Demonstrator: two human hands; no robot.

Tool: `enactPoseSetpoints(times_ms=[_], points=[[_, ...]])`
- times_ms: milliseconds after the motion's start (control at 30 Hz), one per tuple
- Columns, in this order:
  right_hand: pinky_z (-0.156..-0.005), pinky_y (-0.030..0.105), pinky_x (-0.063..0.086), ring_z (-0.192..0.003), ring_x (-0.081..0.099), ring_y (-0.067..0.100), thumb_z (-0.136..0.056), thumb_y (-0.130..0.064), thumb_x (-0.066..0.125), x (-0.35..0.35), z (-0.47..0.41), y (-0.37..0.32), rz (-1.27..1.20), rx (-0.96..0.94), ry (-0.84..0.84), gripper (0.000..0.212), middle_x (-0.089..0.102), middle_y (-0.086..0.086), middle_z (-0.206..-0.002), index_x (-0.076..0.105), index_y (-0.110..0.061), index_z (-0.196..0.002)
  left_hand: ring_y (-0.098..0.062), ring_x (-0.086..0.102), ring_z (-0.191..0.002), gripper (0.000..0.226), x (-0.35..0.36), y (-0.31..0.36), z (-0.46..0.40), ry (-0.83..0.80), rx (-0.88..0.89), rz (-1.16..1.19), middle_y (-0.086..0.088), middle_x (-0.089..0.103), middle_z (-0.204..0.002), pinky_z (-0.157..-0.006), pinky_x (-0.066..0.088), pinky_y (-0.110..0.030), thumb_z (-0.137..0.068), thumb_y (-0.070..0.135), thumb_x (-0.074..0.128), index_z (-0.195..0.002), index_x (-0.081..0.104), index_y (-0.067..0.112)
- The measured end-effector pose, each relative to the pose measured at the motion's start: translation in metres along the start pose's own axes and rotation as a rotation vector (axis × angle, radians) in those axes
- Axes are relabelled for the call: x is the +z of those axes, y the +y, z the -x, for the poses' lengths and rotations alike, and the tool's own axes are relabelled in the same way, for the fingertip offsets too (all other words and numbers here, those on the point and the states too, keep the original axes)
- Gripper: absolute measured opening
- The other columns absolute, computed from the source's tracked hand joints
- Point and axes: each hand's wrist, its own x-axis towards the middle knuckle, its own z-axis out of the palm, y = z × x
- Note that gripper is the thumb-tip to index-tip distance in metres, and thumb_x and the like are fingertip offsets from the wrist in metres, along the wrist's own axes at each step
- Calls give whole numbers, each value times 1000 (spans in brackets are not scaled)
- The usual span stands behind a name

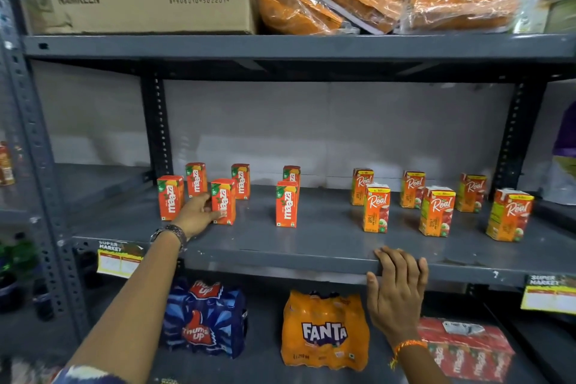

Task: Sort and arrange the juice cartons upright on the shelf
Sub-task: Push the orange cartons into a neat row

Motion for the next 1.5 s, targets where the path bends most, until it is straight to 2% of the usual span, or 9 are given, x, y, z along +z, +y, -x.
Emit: enactPoseSetpoints(times_ms=[700, 867, 933, 1000, 1100, 1167, 1267, 1333, 1500], points=[[-120, 53, 17, -126, 46, 36, -96, -42, 34, -1, 1, -3, 19, 12, -12, 50, 59, 15, -127, 59, -7, -123, -18, 61, -115, 47, 5, -4, 5, -48, 101, -44, -5, 63, -131, -106, 45, -46, -90, 10, 65, -135, 50, 11], [-119, 55, 19, -127, 46, 36, -96, -42, 35, -3, 2, -2, 27, 12, -22, 51, 59, 15, -128, 59, -7, -124, -14, 57, -118, 76, 0, 2, 22, -23, 86, 84, 5, 53, -134, -103, 44, -35, -84, 6, 72, -149, 34, 15], [-119, 54, 19, -127, 46, 36, -96, -42, 34, -2, 1, -2, 22, 10, -13, 51, 60, 15, -127, 59, -7, -124, -14, 65, -101, 66, -5, 2, 32, 190, 87, 154, 2, 65, -117, -92, 51, -31, -77, 8, 78, -135, 49, 18], [-119, 54, 19, -126, 46, 36, -97, -42, 34, -1, 1, -2, 20, 7, -7, 51, 60, 15, -127, 59, -7, -123, -17, 65, -83, 49, -9, 2, 43, 577, 76, 140, 0, 67, -89, -82, 53, -32, -70, 10, 83, -112, 58, 19], [-118, 54, 19, -126, 46, 37, -96, -42, 34, 0, 1, -1, 23, 7, -2, 51, 60, 16, -126, 59, -7, -123, -33, 59, -99, 61, -18, -3, 43, 929, -24, -22, -15, 61, -108, -84, 47, -40, -62, 13, 86, -112, 51, 8], [-118, 54, 19, -126, 46, 37, -96, -43, 33, 0, 1, 1, 23, 7, -5, 51, 60, 16, -126, 58, -7, -123, -41, 47, -115, 83, -24, -8, 33, 890, -162, -111, -23, 48, -126, -95, 41, -46, -58, 19, 89, -123, 42, 0], [-118, 54, 19, -126, 45, 36, -96, -44, 31, 1, 1, 0, 23, 4, -10, 52, 60, 16, -127, 57, -8, -124, -45, 43, -123, 101, -31, -13, 19, 727, -279, -216, -28, 46, -131, -103, 39, -50, -54, 33, 93, -128, 37, -4], [-118, 54, 18, -126, 45, 36, -96, -44, 31, 1, 1, 1, 25, 2, -8, 52, 59, 16, -127, 56, -8, -125, -46, 50, -118, 96, -32, -17, 12, 644, -276, -262, -28, 52, -125, -97, 45, -52, -54, 39, 93, -123, 42, -4], [-118, 54, 19, -126, 46, 37, -96, -44, 32, 2, 1, 1, 28, -2, -6, 52, 60, 16, -127, 57, -8, -124, -49, 54, -113, 72, -31, -20, 8, 628, -258, -301, -32, 55, -121, -91, 48, -55, -70, 20, 85, -123, 43, -6]])
